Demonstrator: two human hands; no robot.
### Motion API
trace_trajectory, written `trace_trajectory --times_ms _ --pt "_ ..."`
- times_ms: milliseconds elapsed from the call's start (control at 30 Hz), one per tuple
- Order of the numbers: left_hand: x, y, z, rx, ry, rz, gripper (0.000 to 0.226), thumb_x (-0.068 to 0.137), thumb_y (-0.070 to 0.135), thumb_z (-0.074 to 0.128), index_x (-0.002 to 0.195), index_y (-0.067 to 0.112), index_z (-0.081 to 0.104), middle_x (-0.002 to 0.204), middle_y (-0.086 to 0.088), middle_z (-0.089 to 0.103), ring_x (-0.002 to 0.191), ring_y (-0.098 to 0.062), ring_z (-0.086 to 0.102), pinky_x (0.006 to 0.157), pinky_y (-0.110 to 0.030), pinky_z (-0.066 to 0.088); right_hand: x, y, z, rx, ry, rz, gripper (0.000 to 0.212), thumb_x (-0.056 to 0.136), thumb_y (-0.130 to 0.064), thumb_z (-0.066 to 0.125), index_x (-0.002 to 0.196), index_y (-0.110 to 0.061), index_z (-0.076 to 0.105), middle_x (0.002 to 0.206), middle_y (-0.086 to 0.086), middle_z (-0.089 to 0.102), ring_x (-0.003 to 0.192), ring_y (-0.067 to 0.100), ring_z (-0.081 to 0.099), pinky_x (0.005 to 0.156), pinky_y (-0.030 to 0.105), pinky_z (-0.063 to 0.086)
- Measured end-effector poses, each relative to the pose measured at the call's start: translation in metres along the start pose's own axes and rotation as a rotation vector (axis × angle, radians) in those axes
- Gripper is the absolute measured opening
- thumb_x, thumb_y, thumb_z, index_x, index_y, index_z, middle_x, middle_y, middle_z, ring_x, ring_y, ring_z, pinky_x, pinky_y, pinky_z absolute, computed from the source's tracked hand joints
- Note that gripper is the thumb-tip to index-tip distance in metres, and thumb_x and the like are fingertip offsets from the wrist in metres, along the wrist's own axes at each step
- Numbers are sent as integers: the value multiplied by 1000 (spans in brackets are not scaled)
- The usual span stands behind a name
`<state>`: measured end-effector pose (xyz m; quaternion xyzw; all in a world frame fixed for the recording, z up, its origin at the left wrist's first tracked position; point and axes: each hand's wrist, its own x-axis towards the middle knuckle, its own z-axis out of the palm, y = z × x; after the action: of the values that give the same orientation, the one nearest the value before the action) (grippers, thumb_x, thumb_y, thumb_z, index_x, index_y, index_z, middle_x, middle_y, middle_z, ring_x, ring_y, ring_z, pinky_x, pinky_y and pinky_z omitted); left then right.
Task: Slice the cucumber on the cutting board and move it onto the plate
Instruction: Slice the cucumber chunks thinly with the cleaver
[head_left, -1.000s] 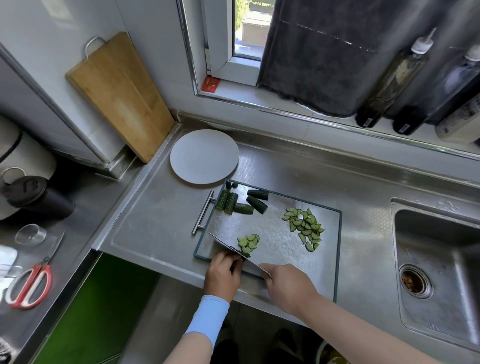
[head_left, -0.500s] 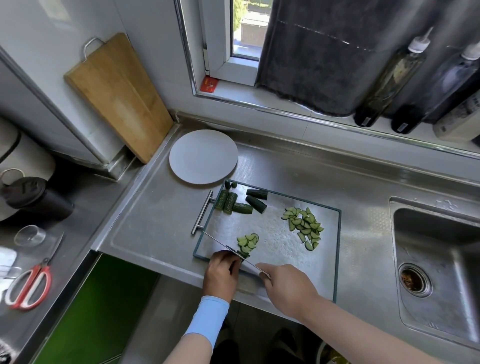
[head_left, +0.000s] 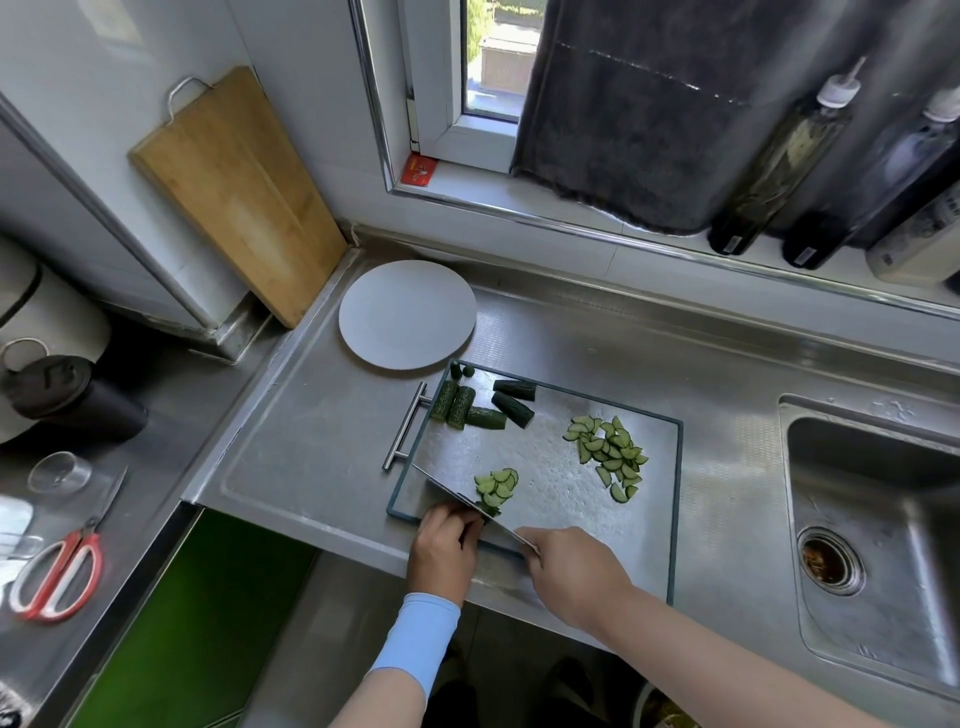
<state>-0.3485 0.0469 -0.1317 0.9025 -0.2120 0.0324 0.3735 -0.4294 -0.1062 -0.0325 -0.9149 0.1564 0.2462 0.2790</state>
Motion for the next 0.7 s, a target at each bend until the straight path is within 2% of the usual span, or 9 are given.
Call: trace_trajectory --times_ms 67,133,467,533,600,700 --pt "-1 0 0 -3 -3 -8 19 70 0 81 85 10 75 86 -4 66 83 -18 59 81 -17 43 1 0 0 -5 -4 5 20 100 -21 38 84 -30 47 70 -3 53 70 25 52 67 37 47" --pt "-1 -1 1 -3 4 -11 19 71 1 81 85 10 74 87 -5 65 84 -17 57 82 -18 43 1 0 0 -11 -3 4 20 100 -22 38 83 -30 46 70 -2 53 67 23 49 67 37 47" --pt "0 -2 0 -8 6 -11 17 72 3 81 85 11 73 85 -4 63 82 -18 57 79 -18 43 1 2 -3 14 22 -25 21 102 -25 38 90 -27 55 70 -4 54 73 25 56 66 36 47" --pt "0 -1 -1 -1 7 -6 15 73 5 80 85 12 74 87 -4 64 83 -18 57 81 -18 43 -1 3 -2 24 40 -38 25 103 -28 38 105 -32 62 75 -8 55 74 22 55 68 34 44" --pt "1 -1 -1 5 11 -14 13 75 7 79 86 12 74 90 -4 65 85 -17 58 84 -18 44 -3 4 0 41 68 -40 32 105 -33 38 127 -35 61 84 -5 60 75 14 49 70 27 41" --pt "0 -2 1 13 15 -16 12 76 8 78 86 12 74 91 -5 65 86 -16 57 87 -17 43 -5 5 1 49 80 -44 37 106 -35 37 136 -35 58 94 0 67 77 10 44 74 22 36"
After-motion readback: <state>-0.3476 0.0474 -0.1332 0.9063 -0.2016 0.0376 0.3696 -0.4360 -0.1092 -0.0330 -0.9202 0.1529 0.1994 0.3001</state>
